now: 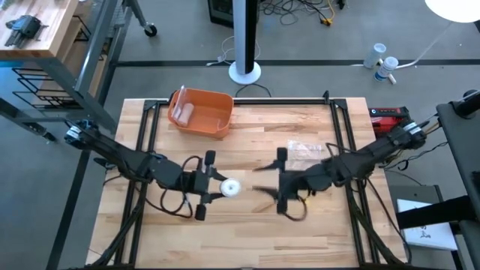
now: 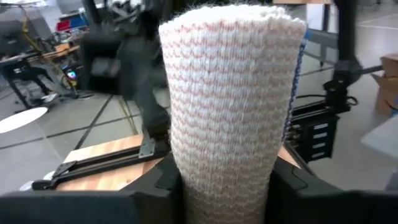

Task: Roll bandage
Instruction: Roll the white bandage

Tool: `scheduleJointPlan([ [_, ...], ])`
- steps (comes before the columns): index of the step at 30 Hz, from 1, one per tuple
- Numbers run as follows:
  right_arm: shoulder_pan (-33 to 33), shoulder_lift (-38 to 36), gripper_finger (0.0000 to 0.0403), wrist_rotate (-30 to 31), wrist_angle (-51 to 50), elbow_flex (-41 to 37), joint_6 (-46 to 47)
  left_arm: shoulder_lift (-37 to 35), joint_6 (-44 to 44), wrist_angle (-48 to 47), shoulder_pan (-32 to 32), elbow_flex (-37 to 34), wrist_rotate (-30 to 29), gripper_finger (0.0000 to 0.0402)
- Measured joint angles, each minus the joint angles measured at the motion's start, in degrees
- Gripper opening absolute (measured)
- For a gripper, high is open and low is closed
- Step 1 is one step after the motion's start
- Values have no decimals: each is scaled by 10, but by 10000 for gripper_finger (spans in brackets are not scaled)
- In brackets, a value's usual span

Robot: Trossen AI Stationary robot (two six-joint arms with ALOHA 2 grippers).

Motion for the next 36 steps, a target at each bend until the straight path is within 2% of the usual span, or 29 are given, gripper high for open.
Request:
scheduleJointPlan([
  [3,-32,-26,222,74,-51,-62,68,-22,-2,-37,0,-3,1,119],
  [6,-97,-43,207,143,-169,-105,245,-32,-2,-80,9,-14,-45,121],
  [7,-129,-45,201,140,-224,-113,311,-32,-2,-79,14,-22,-74,122],
  [9,-193,-39,191,97,-326,-131,411,-26,-12,-61,33,-44,-117,123],
  [11,-250,-24,180,41,-395,-159,451,-13,-38,-52,61,-62,-98,123],
  [14,-307,-5,165,-34,-411,-203,463,19,-107,-56,106,-84,-24,123],
  [16,-328,10,152,-73,-412,-229,454,43,-141,-59,133,-90,-11,123],
  [20,-337,53,105,-148,-409,-252,437,93,-173,-55,176,-86,-13,125],
  [22,-335,83,73,-180,-389,-250,430,120,-180,-57,195,-84,43,126],
  [24,-332,111,40,-196,-401,-225,416,150,-181,-55,210,-78,96,127],
  [27,-318,134,7,-202,-416,-186,417,186,-181,-55,220,-69,104,127],
  [31,-270,125,7,-205,-359,-135,356,210,-163,-55,218,-59,104,135],
  [36,-221,93,1,-200,-381,-90,313,214,-163,-59,218,-58,104,157],
])
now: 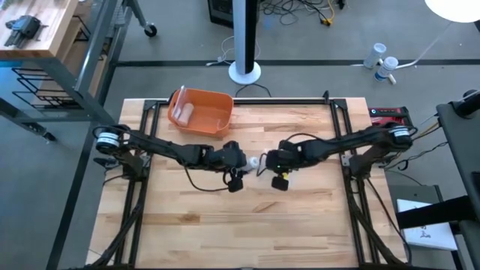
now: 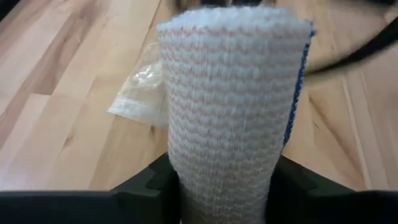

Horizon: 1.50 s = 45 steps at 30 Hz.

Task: Roll bandage
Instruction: Roll the white bandage, then open the transparent zip bag

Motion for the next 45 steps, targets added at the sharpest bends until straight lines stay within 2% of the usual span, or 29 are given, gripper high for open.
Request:
scheduleJointPlan([
  [6,26,-47,1,62,-55,24,-1,0,1,31,-1,0,-16,192],
  [11,37,-101,0,89,-102,10,37,0,-45,15,-2,0,-81,219],
  [13,43,-122,0,91,-88,-8,42,0,-67,-10,-1,0,-102,226],
  [17,47,-137,3,88,-7,-62,20,-1,-92,-92,0,0,-101,236],
  [19,48,-130,14,64,42,-88,19,-2,-95,-134,0,3,-97,239],
  [22,60,-107,46,-33,112,-106,22,-9,-101,-201,0,16,-113,242],
  [25,82,-86,87,-90,130,-102,38,-19,-117,-225,0,34,-113,242],
  [28,108,-76,122,-88,124,-99,74,-21,-151,-178,-6,45,-94,242],
  [31,142,-74,150,-61,98,-99,88,-12,-169,-59,-16,40,-84,242],
  [35,159,-68,179,2,25,-100,165,30,-152,71,-29,24,-79,242],
  [37,163,-66,191,10,1,-101,199,57,-124,112,-30,23,-46,242],
  [40,170,-63,205,9,-32,-101,238,106,-91,150,-28,44,1,241],
  [42,179,-65,211,12,-58,-100,269,140,-60,143,-28,77,2,238],
  [45,221,-75,218,8,-106,-99,342,189,32,127,-31,139,-2,231],
])
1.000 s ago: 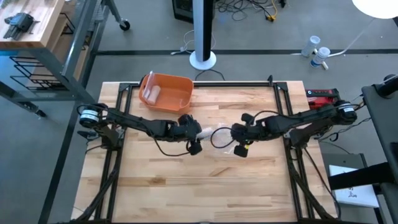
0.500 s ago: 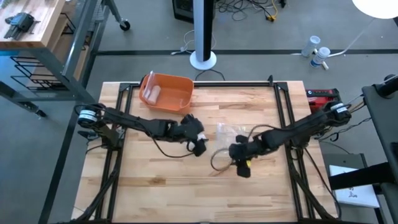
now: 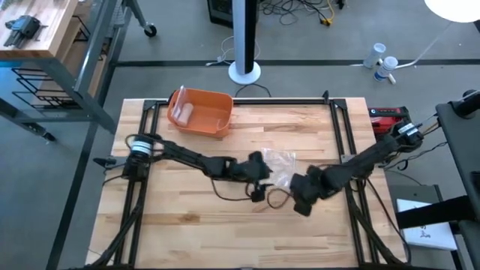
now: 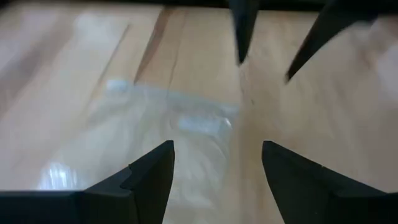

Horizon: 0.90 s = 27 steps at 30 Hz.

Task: Roll bandage
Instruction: Open the transparent zip bag

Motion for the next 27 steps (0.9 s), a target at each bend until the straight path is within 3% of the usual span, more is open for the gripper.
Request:
scheduleJointPlan([
  [5,96,-8,228,25,16,4,130,78,61,-45,-7,94,-17,234],
  [12,161,4,234,93,41,29,191,163,83,-133,-1,210,-83,263],
  [21,162,4,227,111,34,36,182,209,82,-99,1,239,-110,279],
  [27,162,4,231,112,13,36,178,210,83,-52,-1,235,-64,269],
])
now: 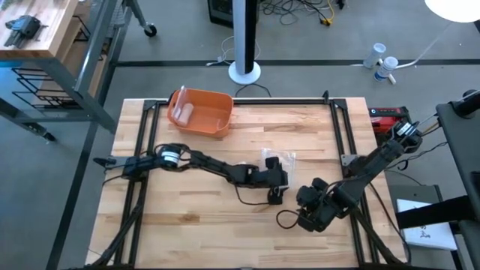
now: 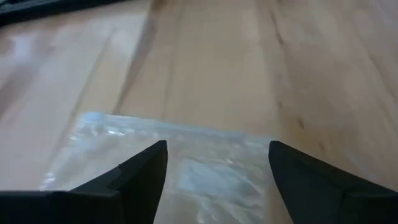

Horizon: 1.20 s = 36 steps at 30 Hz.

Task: Roll bandage
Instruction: Open the transparent zip bag

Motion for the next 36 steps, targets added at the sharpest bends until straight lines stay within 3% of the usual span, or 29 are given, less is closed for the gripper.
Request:
scheduleJointPlan([
  [4,0,-1,229,0,-16,0,0,1,20,22,-3,-10,20,269],
  [8,0,-1,232,0,-17,1,-2,17,16,41,4,-16,-32,269],
  [12,0,-1,237,1,-16,1,-8,30,21,53,13,-14,-20,260],
  [19,0,-1,233,1,-16,1,-5,8,35,-51,13,-14,-53,218],
  [27,0,0,232,28,-11,1,-10,-48,90,-173,-5,-18,-45,170],
  [36,0,0,241,53,-1,1,-18,-40,96,-74,-7,-63,-21,198],
])
